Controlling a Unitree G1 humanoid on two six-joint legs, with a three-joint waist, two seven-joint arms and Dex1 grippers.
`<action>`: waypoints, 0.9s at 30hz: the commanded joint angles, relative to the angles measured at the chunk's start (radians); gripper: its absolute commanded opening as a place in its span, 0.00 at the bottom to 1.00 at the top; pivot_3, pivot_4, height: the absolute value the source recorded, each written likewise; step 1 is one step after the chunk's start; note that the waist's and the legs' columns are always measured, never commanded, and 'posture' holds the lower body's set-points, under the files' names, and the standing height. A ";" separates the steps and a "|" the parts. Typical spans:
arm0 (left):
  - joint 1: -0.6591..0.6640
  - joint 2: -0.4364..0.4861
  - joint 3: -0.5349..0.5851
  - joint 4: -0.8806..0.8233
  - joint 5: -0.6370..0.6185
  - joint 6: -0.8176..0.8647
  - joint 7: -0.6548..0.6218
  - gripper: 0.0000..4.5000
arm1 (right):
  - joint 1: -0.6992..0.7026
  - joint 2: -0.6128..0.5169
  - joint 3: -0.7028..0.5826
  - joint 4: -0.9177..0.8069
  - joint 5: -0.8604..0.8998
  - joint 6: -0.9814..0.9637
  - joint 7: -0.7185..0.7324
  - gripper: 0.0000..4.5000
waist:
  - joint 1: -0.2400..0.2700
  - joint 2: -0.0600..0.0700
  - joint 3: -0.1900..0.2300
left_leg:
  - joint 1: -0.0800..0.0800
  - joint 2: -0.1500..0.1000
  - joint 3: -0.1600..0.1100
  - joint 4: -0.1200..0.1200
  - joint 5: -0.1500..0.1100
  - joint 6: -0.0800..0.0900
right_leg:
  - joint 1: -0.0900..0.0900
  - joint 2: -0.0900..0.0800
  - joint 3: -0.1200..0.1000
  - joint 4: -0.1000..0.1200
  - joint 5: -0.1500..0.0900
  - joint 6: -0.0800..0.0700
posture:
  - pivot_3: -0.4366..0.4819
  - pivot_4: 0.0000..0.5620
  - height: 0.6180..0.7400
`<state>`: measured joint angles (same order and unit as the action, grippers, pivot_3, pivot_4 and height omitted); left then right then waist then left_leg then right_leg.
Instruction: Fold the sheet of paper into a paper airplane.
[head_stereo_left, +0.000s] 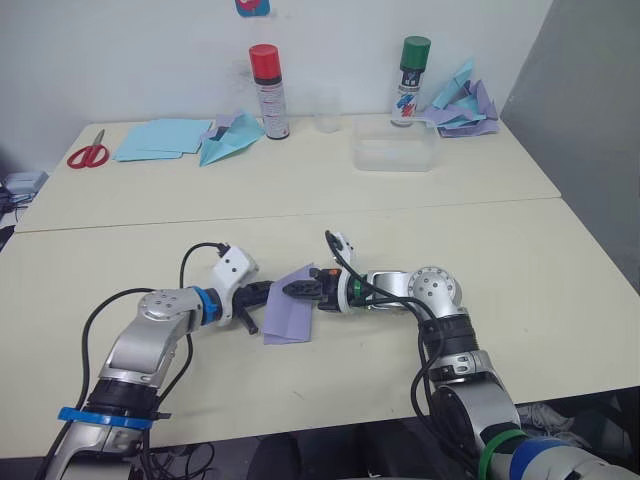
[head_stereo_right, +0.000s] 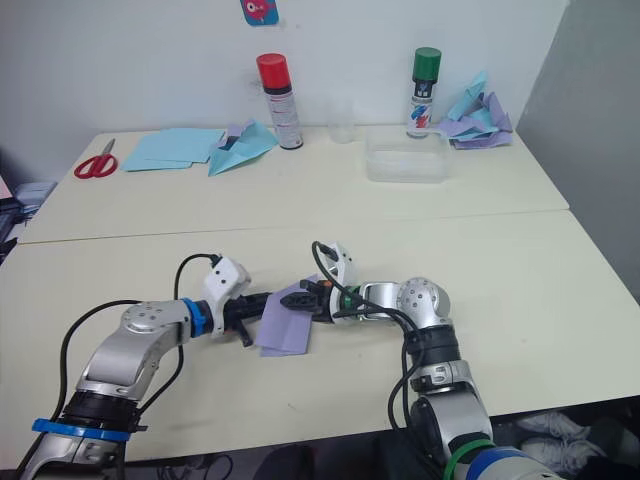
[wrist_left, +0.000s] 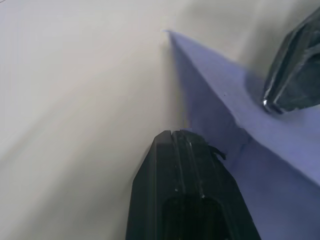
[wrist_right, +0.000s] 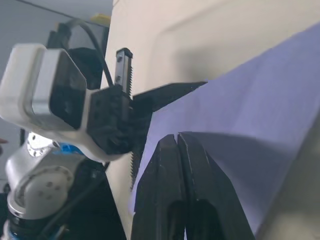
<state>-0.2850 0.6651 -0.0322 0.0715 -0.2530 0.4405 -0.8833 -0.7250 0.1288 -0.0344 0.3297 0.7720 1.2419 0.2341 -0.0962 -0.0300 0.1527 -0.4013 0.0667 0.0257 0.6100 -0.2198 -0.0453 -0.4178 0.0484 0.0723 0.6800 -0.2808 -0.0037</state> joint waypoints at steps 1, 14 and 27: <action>0.006 0.045 0.051 0.001 -0.005 0.044 0.008 0.00 | -0.007 -0.024 0.102 0.009 -0.093 -0.083 0.071 0.01 | 0.000 0.000 0.000 | -0.001 0.000 0.000 0.000 0.000 0.000 | -0.001 0.000 0.000 0.000 0.000 0.000 | 0.48 0.27 1.00; -0.031 -0.030 -0.042 -0.047 -0.028 0.019 -0.054 0.00 | 0.011 -0.124 0.287 -0.026 -0.293 -0.245 0.233 0.01 | 0.015 -0.004 -0.001 | -0.001 -0.002 0.001 0.001 0.000 0.000 | 0.000 -0.004 0.001 0.000 0.000 0.000 | 0.48 0.27 1.00; -0.014 -0.054 -0.175 0.114 0.127 -0.156 -0.074 0.00 | 0.093 -0.324 0.357 -0.335 -0.352 -0.431 0.433 0.01 | 0.041 -0.005 -0.002 | -0.001 -0.004 0.002 0.001 0.000 0.000 | 0.001 -0.008 0.000 -0.001 -0.001 0.002 | 0.48 0.27 1.00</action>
<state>-0.3280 0.6063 -0.1490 0.1243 -0.1849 0.2743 -0.9534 -0.6257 -0.1999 0.3437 0.0609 0.4296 0.9191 0.6241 -0.0556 -0.0350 0.1512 -0.4019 0.0629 0.0275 0.6112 -0.2196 -0.0456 -0.4161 0.0401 0.0725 0.6795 -0.2814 -0.0020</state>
